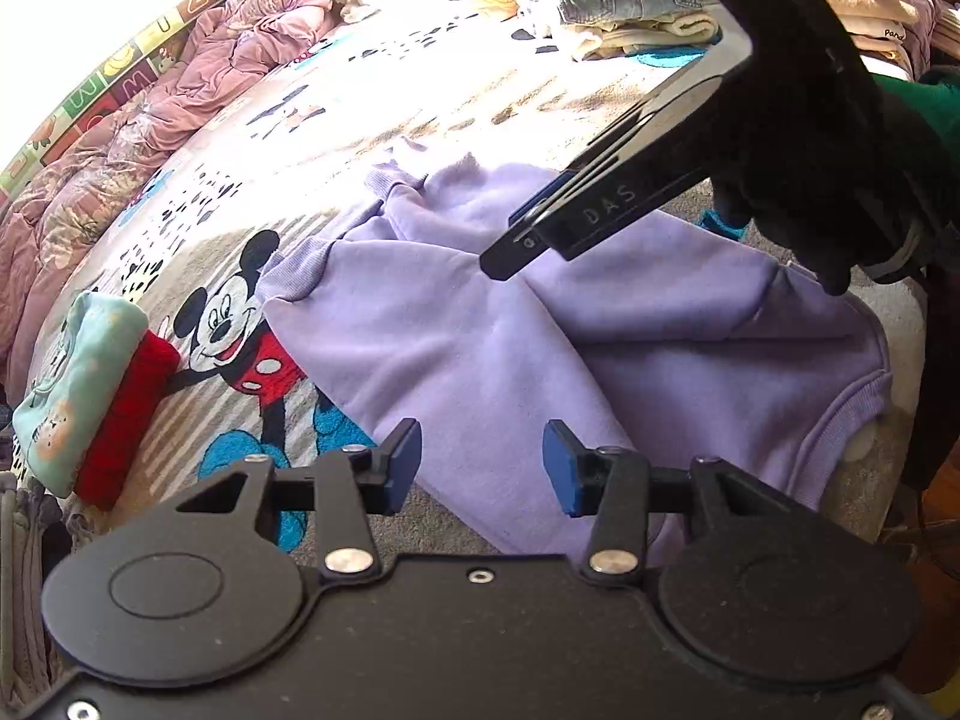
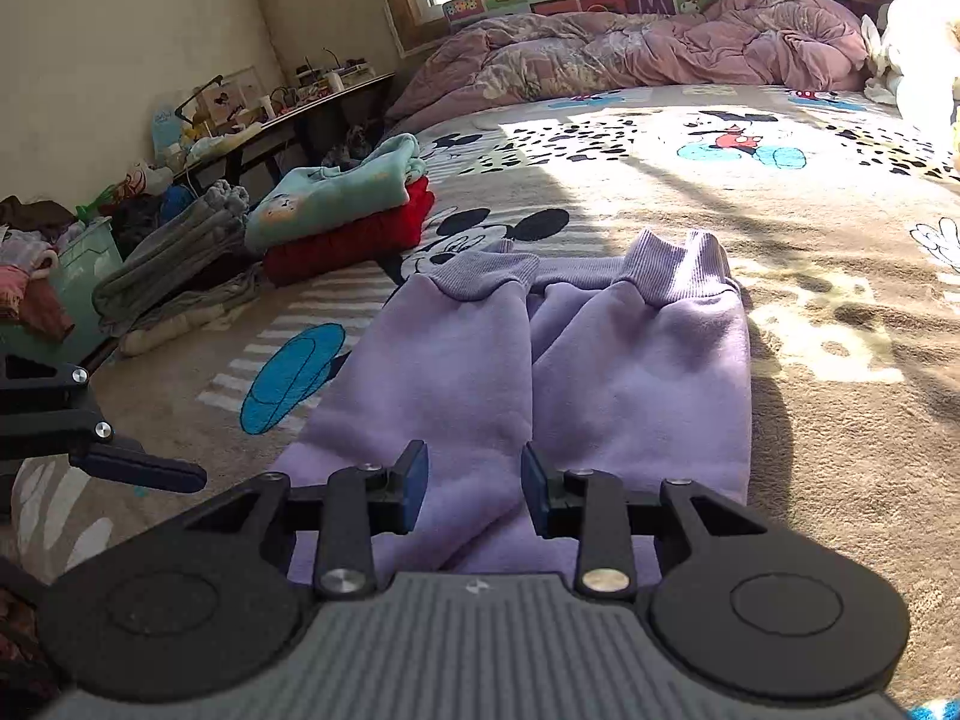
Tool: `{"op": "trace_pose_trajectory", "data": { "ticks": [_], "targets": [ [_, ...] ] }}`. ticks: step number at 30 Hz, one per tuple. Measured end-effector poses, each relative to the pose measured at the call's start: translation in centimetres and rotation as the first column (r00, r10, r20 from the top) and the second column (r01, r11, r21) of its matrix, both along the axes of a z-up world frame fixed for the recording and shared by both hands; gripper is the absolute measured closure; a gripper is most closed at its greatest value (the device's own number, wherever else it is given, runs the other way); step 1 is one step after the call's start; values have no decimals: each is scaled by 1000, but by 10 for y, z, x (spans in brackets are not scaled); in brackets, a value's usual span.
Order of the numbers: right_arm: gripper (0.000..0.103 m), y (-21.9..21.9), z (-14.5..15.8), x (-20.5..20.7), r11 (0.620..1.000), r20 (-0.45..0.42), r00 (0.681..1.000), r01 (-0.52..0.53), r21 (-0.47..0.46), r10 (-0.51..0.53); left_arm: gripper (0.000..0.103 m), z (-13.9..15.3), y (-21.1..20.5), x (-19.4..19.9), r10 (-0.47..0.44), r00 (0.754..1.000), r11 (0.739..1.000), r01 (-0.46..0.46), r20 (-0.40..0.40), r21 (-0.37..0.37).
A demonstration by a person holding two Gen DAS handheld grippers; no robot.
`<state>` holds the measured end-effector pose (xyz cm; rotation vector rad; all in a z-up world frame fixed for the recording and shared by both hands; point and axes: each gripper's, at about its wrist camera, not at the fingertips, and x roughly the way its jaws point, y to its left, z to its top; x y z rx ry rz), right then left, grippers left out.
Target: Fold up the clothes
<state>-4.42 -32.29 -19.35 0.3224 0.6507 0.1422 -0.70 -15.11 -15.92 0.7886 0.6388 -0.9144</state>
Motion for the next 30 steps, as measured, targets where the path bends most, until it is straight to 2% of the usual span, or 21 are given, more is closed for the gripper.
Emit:
{"op": "trace_pose_trajectory", "data": {
  "ticks": [3, 5, 8, 11, 14, 17, 19, 22, 25, 27, 28, 29, 30],
  "targets": [
    [68, -13, 10, -32, 1000, 51, 999, 6, 4, -6, 58, 8, 10, 0, 4, 1000, 1000, -4, 30, -17],
    [68, -19, 15, -58, 999, 80, 997, -3, -36, 6, 56, 10, 20, -5, -38, 998, 999, 39, 59, -21],
    [67, -19, 17, -100, 988, 115, 992, -34, -153, 52, 47, 9, 33, -20, -143, 985, 989, 145, 98, -6],
    [61, -15, 14, -140, 955, 151, 983, -60, -289, 107, 42, 0, 47, -45, -281, 950, 960, 277, 137, 48],
    [57, -10, 9, -175, 912, 167, 971, -92, -399, 171, 42, -5, 57, -65, -342, 930, 940, 337, 133, 58],
    [56, 11, -3, -207, 820, 136, 947, -174, -546, 292, 42, -6, 66, -84, -402, 911, 916, 398, 92, 57],
    [48, 29, -14, -223, 747, 93, 926, -232, -623, 365, 40, -13, 70, -101, -455, 880, 890, 442, 140, 110],
    [33, 53, -33, -241, 644, 36, 906, -272, -715, 422, 28, -34, 72, -127, -535, 816, 841, 490, 220, 230],
    [29, 63, -49, -244, 618, 10, 910, -273, -737, 414, 27, -57, 77, -143, -581, 756, 810, 500, 303, 306],
    [29, 69, -59, -244, 606, 1, 918, -261, -751, 397, 25, -72, 81, -146, -581, 733, 810, 475, 354, 344],
    [27, 70, -62, -244, 607, 7, 922, -249, -755, 387, 25, -80, 82, -146, -561, 737, 822, 443, 377, 357],
    [25, 70, -64, -245, 608, 20, 925, -232, -759, 378, 25, -86, 84, -144, -537, 751, 838, 422, 383, 347],
    [20, 70, -66, -245, 607, 33, 928, -215, -765, 371, 25, -91, 85, -143, -524, 755, 847, 412, 394, 337]
  ]
}}
